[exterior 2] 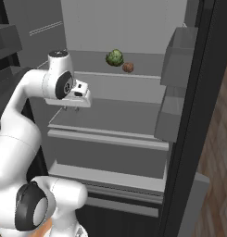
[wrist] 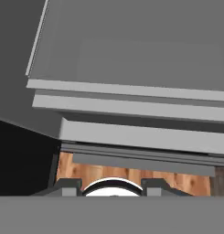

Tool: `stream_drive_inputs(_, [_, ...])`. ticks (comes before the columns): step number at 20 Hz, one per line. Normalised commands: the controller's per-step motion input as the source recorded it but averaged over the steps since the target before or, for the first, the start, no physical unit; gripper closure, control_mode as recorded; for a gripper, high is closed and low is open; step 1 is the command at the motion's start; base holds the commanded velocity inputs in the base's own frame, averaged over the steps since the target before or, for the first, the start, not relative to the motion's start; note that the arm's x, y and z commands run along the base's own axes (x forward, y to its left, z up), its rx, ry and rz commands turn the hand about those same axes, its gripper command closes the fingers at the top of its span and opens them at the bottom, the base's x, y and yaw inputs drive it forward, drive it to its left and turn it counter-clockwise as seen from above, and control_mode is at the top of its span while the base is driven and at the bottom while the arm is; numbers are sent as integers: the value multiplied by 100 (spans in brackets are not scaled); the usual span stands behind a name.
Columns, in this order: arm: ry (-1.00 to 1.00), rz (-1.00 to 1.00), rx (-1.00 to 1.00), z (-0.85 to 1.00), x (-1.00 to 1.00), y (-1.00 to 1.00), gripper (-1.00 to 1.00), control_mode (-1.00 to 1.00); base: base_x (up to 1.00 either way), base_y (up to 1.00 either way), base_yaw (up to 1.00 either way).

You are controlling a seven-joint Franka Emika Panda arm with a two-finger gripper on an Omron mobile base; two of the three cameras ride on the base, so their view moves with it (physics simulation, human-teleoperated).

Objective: Move the artichoke and walnut from the top shelf to the second highest shelf to make space. Then, place the pitcher from the counter on the cleared top shelf.

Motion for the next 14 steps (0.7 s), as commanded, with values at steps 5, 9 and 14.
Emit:
stream_drive_inputs(5, [-10, 0, 0, 12, -7, 0, -100, -100, 0, 0, 0])
stream_drive_inputs(9, [-27, 0, 0, 35, -14, -17, -100, -100, 0, 0, 0])
stream_drive_inputs(14, [-33, 0, 0, 42, -11, -29, -100, -100, 0, 0, 0])
